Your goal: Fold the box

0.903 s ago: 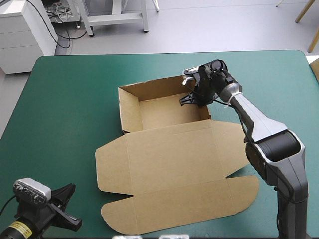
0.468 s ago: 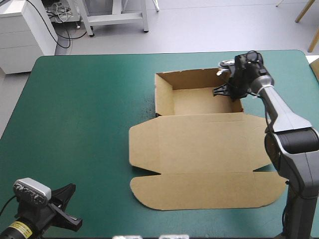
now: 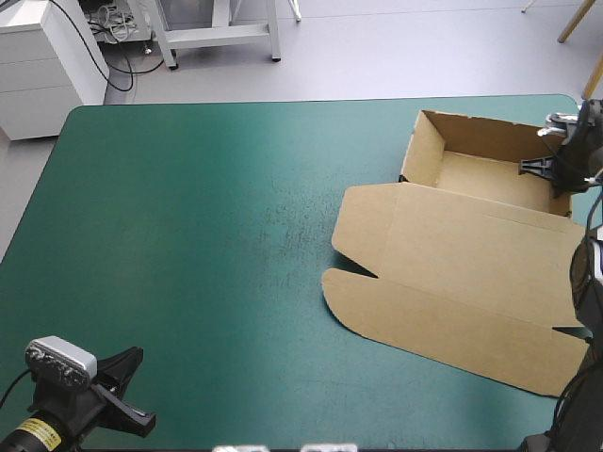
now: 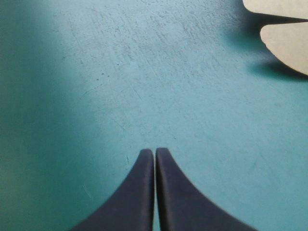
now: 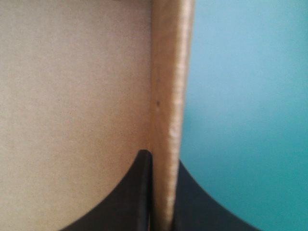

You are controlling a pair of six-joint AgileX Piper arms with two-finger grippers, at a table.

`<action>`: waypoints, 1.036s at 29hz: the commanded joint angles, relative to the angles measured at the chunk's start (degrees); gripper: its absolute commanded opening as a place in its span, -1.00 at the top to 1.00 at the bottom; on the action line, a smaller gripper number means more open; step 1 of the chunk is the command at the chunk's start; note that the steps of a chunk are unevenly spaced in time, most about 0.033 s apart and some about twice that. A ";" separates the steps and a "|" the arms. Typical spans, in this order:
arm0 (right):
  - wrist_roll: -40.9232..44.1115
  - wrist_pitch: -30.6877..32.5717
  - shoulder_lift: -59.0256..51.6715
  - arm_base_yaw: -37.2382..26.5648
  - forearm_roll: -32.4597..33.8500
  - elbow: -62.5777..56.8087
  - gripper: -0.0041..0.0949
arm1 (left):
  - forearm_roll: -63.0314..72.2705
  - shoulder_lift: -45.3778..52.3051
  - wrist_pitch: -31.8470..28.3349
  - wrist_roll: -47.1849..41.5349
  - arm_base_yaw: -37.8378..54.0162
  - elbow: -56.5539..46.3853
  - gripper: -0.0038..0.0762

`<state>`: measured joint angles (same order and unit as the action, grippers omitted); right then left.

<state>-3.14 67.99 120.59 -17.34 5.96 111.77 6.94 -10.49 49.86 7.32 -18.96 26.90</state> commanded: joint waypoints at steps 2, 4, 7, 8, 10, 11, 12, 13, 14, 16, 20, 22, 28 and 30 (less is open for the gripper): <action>-1.85 -0.99 -3.40 -5.76 3.99 1.35 0.96 | 0.98 -0.63 -5.50 -0.39 0.09 0.78 0.92; -1.83 -0.99 -3.40 -7.64 3.87 1.35 0.96 | 1.08 -0.63 -6.50 -0.39 0.09 0.28 0.92; -1.95 -0.99 -3.40 -10.50 3.62 1.35 0.96 | 1.08 -0.63 -6.63 -0.39 0.09 0.28 0.92; -1.96 -0.99 -3.40 -11.32 3.54 1.35 0.96 | 1.08 -0.63 -6.63 -0.39 0.09 0.28 0.92; -1.96 -0.99 -3.40 -12.67 3.54 1.35 0.96 | 1.08 -0.63 -6.63 -0.40 0.09 0.28 0.92; -1.96 -0.99 -3.40 -13.36 3.18 1.35 0.96 | 1.08 -0.63 -6.63 -0.39 0.09 0.28 0.92; -1.96 -0.99 -3.40 -13.87 2.72 1.35 0.96 | 1.08 -0.63 -6.63 -0.39 0.09 0.28 0.92; -1.96 -0.99 -3.40 -14.49 1.99 1.35 0.96 | 1.08 -0.63 -6.63 -0.39 0.09 0.28 0.92; -1.96 -1.09 -3.40 -15.08 0.85 1.35 0.96 | 1.08 -0.63 -6.63 -0.39 0.09 0.28 0.92; -1.96 -1.24 -3.26 -15.97 -1.31 1.35 0.96 | 1.10 -0.63 -6.63 -0.39 0.09 0.28 0.92; -1.96 -2.11 -3.15 -16.50 -3.53 1.35 0.96 | 1.20 -0.63 -6.63 -0.39 0.09 0.28 0.92; -2.10 -2.25 -3.15 -16.50 -3.53 1.35 0.96 | 1.20 -0.63 -6.63 -0.39 0.09 0.28 0.92; -2.35 -2.10 -3.15 -16.50 -4.16 1.35 0.80 | 1.20 -0.63 -6.53 -0.39 0.09 0.28 0.92; -3.83 -0.97 -3.15 -16.50 -4.62 1.35 0.57 | 1.20 -0.63 -6.53 -0.39 0.09 0.28 0.92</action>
<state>-5.41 67.77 120.59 -33.32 1.22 111.77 7.40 -10.49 47.38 7.32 -18.96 25.81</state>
